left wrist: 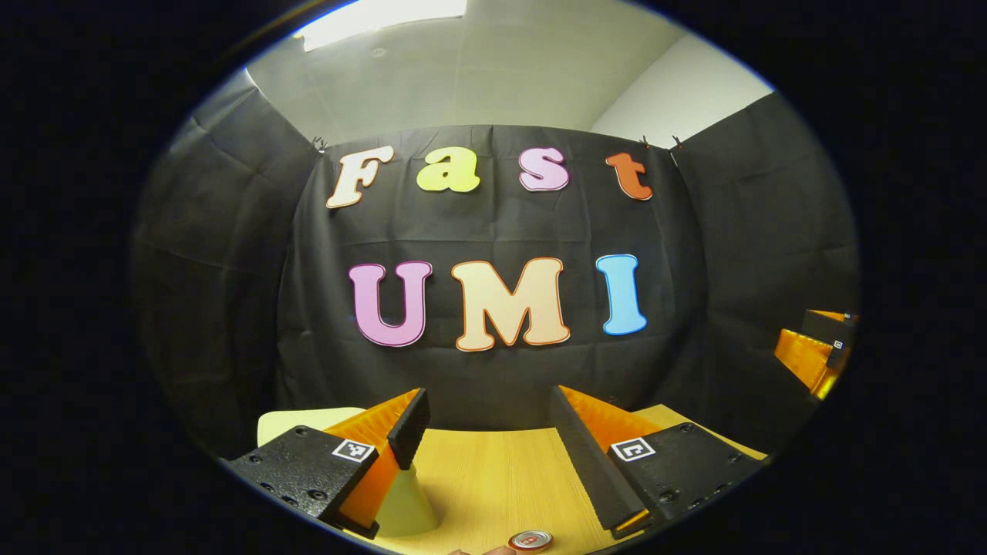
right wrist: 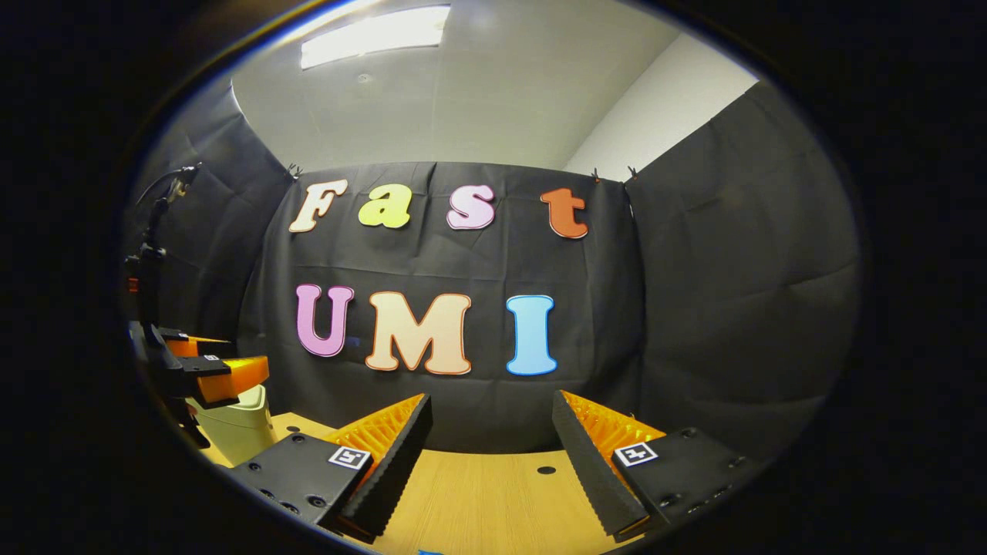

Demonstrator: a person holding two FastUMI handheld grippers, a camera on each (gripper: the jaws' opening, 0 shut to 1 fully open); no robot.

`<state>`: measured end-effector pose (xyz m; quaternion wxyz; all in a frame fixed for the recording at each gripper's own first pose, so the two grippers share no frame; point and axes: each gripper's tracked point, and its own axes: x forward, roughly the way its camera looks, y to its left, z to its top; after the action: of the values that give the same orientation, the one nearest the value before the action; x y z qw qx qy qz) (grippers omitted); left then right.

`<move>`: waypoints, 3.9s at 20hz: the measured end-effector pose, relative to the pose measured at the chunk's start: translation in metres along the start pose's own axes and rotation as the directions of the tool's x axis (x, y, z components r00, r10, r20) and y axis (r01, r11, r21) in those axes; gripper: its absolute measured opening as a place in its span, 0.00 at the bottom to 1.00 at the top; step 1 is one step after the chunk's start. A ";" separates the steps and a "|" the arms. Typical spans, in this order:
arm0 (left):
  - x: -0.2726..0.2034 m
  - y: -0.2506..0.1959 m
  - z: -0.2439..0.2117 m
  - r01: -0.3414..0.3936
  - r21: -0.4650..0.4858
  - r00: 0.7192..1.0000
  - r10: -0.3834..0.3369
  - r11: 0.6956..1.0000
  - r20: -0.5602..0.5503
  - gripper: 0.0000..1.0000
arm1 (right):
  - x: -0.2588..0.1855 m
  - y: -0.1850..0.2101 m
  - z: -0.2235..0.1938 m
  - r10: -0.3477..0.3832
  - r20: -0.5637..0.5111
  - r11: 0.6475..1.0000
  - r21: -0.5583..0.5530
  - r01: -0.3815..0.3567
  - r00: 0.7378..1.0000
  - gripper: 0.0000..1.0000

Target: Press the lid of the desktop garbage bin to open it, pick up the crumpled paper on the desktop and throw it into the bin, then pick up the pop can on the desktop and drop it into the bin, and finally close the garbage bin lid.

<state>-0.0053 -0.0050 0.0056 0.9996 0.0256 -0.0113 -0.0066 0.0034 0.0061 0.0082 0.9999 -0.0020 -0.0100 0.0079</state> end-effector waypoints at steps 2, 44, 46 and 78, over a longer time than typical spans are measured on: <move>-0.001 0.001 0.000 -0.005 -0.001 1.000 0.005 1.000 0.002 0.95 | 0.001 0.003 -0.001 0.008 0.000 1.000 0.004 -0.008 1.000 0.98; 0.004 0.171 -0.114 -0.330 0.001 0.910 0.318 0.944 -0.268 0.00 | 0.018 0.071 -0.051 0.095 -0.166 0.995 -0.008 -0.098 0.981 0.99; 0.004 0.174 -0.126 -0.330 -0.020 0.904 0.310 0.944 -0.294 0.00 | 0.017 0.074 -0.051 0.097 -0.170 0.995 -0.009 -0.100 0.981 0.99; -0.029 0.076 -0.038 -0.167 0.057 0.984 0.170 0.984 -0.057 0.55 | 0.038 0.067 -0.222 0.209 -0.489 0.970 -0.004 -0.242 0.847 0.99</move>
<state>-0.0328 0.0732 -0.0296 0.9954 0.0509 0.0171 0.0789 0.0452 0.0732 -0.2129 0.9619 -0.0375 0.2407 0.1241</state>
